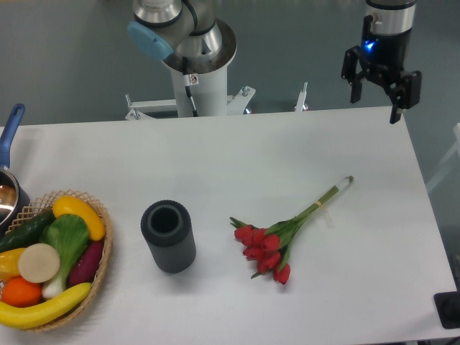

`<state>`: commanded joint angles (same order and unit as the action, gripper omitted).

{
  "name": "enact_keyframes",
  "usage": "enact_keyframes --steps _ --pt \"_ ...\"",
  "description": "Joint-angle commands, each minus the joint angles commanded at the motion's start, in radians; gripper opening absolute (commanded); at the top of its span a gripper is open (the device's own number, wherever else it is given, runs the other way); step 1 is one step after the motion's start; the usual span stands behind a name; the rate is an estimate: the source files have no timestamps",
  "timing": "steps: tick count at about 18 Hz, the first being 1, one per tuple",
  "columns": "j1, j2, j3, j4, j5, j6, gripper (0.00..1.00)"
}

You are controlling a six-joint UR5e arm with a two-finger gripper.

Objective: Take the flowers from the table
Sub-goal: 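Move the open gripper toward the red tulip bouquet stems, then lower the open gripper over the tulip stems near the blooms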

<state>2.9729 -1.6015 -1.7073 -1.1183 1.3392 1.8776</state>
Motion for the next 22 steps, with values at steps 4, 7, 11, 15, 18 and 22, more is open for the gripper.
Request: enact_keyframes --steps 4,7,11,15,18,22 --pt "-0.009 0.0 -0.011 0.002 -0.006 -0.018 1.0" --pt "-0.017 -0.002 -0.02 0.005 -0.011 -0.092 1.0" --pt "-0.073 -0.023 -0.021 0.011 -0.005 -0.262 1.0" --pt "-0.152 -0.089 -0.029 0.072 -0.002 -0.395 1.0" --pt "-0.202 -0.17 -0.034 0.123 0.0 -0.486 1.0" --pt "-0.224 -0.236 -0.038 0.146 0.003 -0.492 1.0"
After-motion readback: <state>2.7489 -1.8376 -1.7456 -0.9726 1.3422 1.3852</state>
